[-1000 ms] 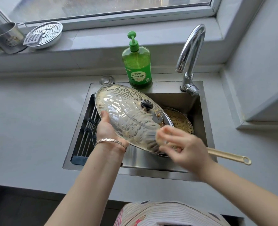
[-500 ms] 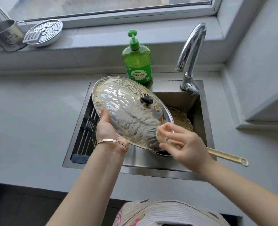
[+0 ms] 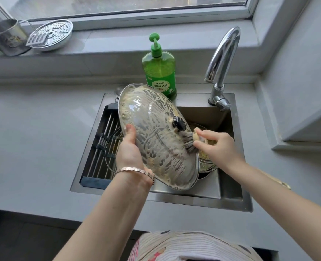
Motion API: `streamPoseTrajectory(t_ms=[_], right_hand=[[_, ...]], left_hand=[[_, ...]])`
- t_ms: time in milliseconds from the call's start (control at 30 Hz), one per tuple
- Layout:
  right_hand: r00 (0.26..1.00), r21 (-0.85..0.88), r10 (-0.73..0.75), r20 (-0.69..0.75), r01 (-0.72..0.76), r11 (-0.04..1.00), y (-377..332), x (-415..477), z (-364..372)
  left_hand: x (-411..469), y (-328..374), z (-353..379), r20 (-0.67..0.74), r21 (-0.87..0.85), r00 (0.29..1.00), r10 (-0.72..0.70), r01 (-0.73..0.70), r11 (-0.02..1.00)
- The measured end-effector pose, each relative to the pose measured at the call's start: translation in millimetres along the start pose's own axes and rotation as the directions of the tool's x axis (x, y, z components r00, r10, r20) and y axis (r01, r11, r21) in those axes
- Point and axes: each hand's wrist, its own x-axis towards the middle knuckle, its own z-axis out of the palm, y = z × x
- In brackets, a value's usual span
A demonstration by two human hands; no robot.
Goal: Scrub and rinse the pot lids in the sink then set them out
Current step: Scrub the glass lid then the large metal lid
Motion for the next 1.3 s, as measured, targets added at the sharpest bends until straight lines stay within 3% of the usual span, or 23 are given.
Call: streamPoseTrajectory(t_ms=[100, 167, 267, 333, 433, 533, 667, 800, 933, 1000, 1167, 1300], right_hand=[[0.990, 0.034, -0.122, 0.070, 0.120, 0.992, -7.8, -15.5, 12.9], [0.997, -0.014, -0.048, 0.055, 0.049, 0.999, -2.5, -8.5, 6.4], [0.995, -0.058, 0.090, -0.046, -0.093, 0.994, 6.5, 4.7, -10.3], [0.987, -0.022, 0.003, -0.160, -0.007, 1.000, 0.5, 1.1, -11.3], [0.957, -0.058, -0.152, -0.247, 0.141, 0.988, -8.1, -7.2, -6.5], [0.928, -0.016, -0.184, -0.324, 0.189, 0.982, -13.7, -9.1, -9.0], [0.918, -0.227, -0.330, -0.219, 0.281, 0.932, -28.7, -8.4, 0.4], [0.973, -0.134, -0.093, -0.211, 0.065, 0.989, -39.1, 11.8, -6.7], [0.977, -0.287, -0.203, -0.060, 0.178, 0.941, -38.5, -10.1, 2.2], [0.975, -0.320, -0.212, -0.066, 0.181, 0.930, -37.1, -8.9, 5.4], [0.985, -0.217, 0.067, -0.158, -0.101, 0.971, -30.2, 12.0, -12.5], [0.990, -0.258, -0.074, -0.119, 0.041, 0.965, -36.8, -16.0, -2.0]], left_hand=[[-2.9, 2.3, 2.0, -0.016, -0.006, 1.000, -0.008, 0.008, 1.000], [-3.5, 3.1, 0.2, -0.031, 0.034, 0.999, -0.019, 0.020, 0.999], [-6.4, -3.9, -1.0, -0.083, 0.103, 0.996, -0.030, 0.039, 0.994], [-6.2, -7.6, -0.7, -0.137, 0.132, 0.991, -0.015, 0.033, 0.991], [-3.6, -9.0, 1.5, -0.220, 0.273, 0.963, 0.159, -0.095, 0.957], [-4.7, -4.7, 7.5, -0.227, 0.431, 0.902, 0.368, -0.246, 0.868], [-7.1, -7.8, 14.8, -0.147, 0.453, 0.896, 0.420, -0.316, 0.833], [-9.8, -16.8, 11.7, -0.099, 0.513, 0.881, 0.463, -0.354, 0.782], [-7.9, -15.3, 9.6, -0.122, 0.483, 0.872, 0.474, -0.366, 0.796], [-8.4, -18.2, 9.5, -0.087, 0.503, 0.862, 0.499, -0.394, 0.769], [-11.1, -21.1, 6.7, -0.087, 0.517, 0.855, 0.511, -0.400, 0.757], [-8.5, -20.3, 6.2, -0.111, 0.508, 0.849, 0.516, -0.398, 0.764]])
